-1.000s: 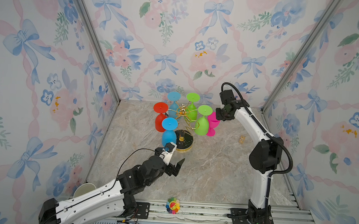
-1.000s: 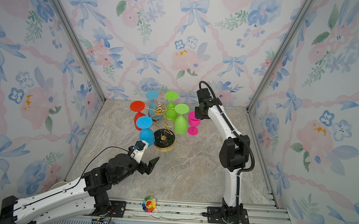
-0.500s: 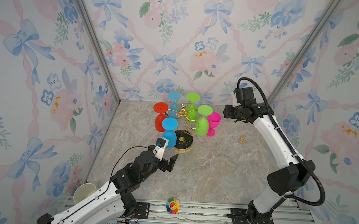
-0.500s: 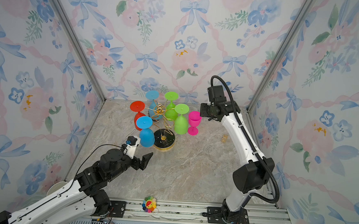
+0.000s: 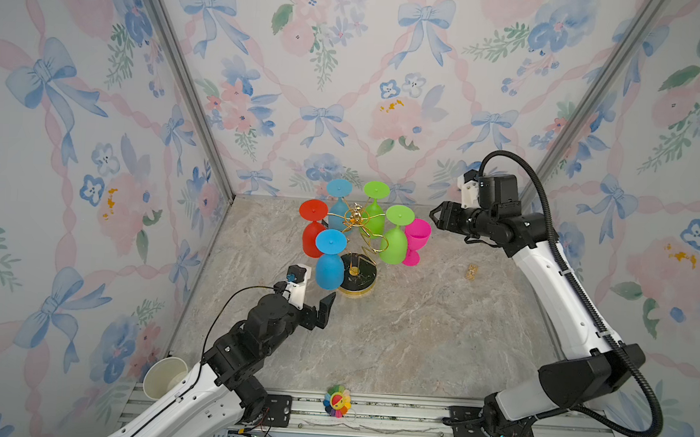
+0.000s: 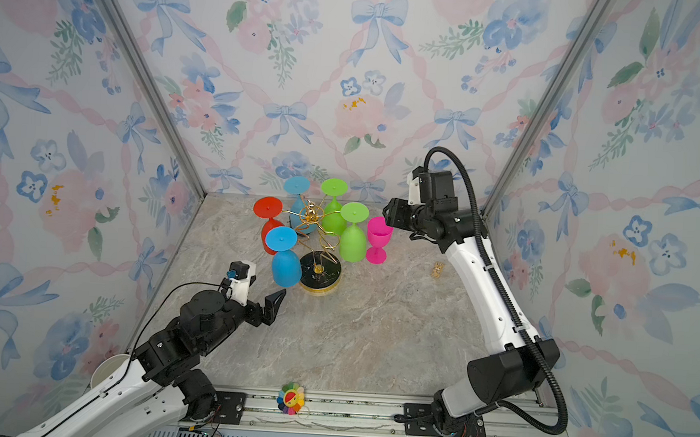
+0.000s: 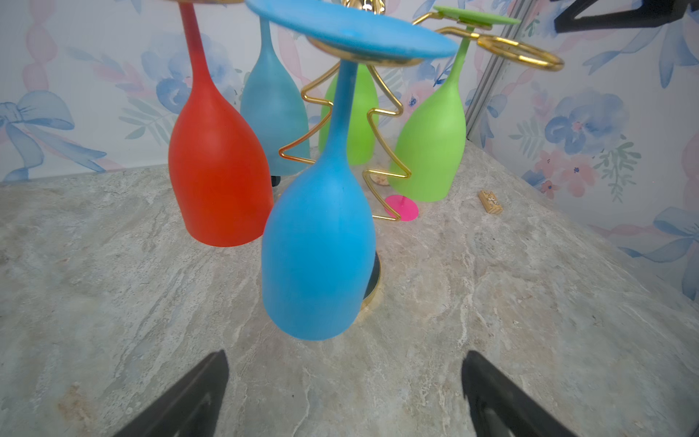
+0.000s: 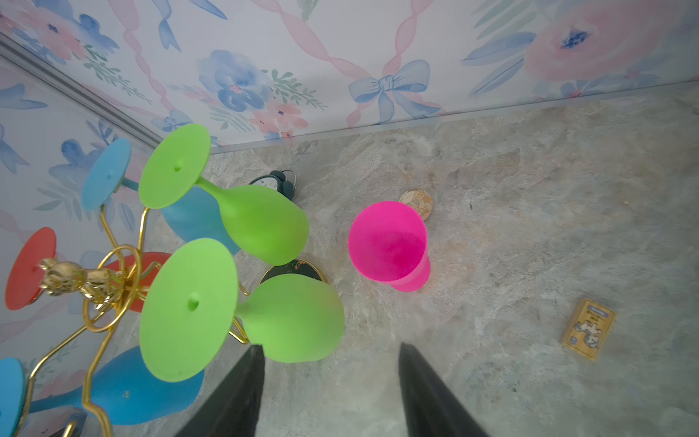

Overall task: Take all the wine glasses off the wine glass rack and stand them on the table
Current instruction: 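Raise the right gripper and reach toward a green glass's base on the rack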

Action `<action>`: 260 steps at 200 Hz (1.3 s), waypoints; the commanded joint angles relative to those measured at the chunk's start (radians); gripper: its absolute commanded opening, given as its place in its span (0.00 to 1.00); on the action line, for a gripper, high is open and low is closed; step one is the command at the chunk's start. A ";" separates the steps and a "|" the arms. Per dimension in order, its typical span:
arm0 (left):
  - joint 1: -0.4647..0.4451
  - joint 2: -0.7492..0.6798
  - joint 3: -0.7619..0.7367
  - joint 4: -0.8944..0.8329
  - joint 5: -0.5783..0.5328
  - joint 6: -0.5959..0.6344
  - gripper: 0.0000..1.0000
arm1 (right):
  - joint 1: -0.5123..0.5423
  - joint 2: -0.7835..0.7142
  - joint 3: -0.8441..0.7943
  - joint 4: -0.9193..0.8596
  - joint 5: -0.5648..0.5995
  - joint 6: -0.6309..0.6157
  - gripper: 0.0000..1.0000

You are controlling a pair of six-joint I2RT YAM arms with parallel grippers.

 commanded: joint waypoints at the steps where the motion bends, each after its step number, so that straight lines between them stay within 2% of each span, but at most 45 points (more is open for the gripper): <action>1: 0.010 -0.031 0.009 -0.015 -0.046 -0.016 0.98 | -0.023 -0.025 -0.042 0.104 -0.133 0.097 0.56; 32: 0.020 -0.047 0.008 -0.014 -0.060 -0.018 0.98 | -0.025 -0.016 -0.091 0.214 -0.274 0.188 0.57; 70: 0.031 -0.044 0.011 -0.019 -0.081 -0.019 0.98 | -0.025 0.000 -0.132 0.282 -0.328 0.261 0.59; 149: 0.087 -0.047 0.013 -0.019 -0.090 -0.021 0.98 | -0.019 0.035 -0.180 0.375 -0.383 0.359 0.54; 260: 0.101 -0.047 0.012 -0.018 -0.081 -0.022 0.98 | -0.005 0.086 -0.190 0.440 -0.434 0.418 0.43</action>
